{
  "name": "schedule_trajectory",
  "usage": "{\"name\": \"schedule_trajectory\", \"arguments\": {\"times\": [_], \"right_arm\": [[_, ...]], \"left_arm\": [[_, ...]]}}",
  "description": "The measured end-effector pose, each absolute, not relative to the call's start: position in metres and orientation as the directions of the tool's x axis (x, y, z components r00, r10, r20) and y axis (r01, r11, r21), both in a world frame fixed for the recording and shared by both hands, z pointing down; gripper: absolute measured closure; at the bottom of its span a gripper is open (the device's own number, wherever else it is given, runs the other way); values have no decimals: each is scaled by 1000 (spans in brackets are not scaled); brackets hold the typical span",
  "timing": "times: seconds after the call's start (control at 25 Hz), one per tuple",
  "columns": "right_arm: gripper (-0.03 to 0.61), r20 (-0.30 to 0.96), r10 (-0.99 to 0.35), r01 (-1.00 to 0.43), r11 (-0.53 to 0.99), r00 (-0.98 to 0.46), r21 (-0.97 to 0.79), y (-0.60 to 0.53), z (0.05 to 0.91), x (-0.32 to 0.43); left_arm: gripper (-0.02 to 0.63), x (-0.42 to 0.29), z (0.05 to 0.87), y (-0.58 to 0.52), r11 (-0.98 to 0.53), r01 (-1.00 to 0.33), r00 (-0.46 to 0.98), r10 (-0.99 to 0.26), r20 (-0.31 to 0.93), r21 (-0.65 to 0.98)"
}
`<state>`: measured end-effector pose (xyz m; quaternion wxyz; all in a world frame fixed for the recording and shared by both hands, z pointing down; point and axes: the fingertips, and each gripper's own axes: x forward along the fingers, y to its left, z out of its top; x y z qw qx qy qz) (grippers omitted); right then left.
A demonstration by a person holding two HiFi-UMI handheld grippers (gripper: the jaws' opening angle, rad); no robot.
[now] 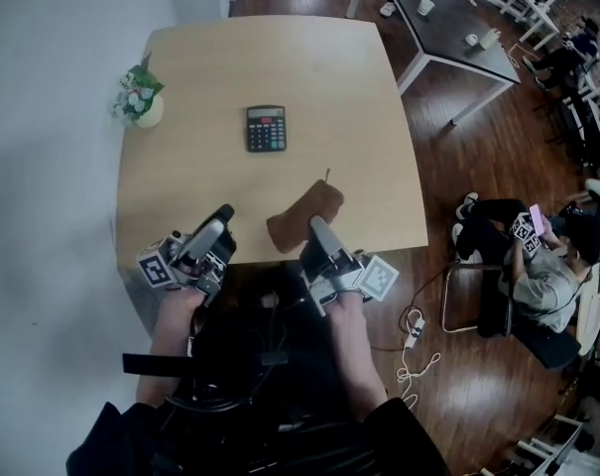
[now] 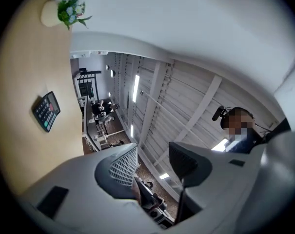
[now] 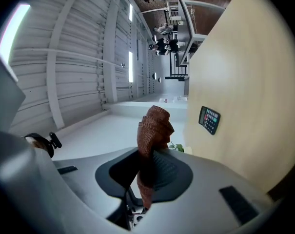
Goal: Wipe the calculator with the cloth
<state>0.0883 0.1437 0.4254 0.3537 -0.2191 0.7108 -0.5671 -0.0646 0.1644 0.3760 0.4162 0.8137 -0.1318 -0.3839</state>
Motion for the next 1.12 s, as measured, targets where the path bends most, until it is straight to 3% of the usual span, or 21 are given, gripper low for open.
{"name": "schedule_trajectory", "arguments": {"times": [0.24,0.68,1.12], "right_arm": [[517,-170,-728,-13,239,-664,-971,212,429,84],[517,-279,-626,16,391,-728,-920,218,379,56],[516,-352,-604,90,420,-715,-903,197,372,110]], "left_arm": [[419,-54,398,214,-576,217,658,-510,-553,789],[427,-63,385,235,-608,232,602,-523,-603,759],[439,-5,358,214,-638,259,581,-497,-645,725]]}}
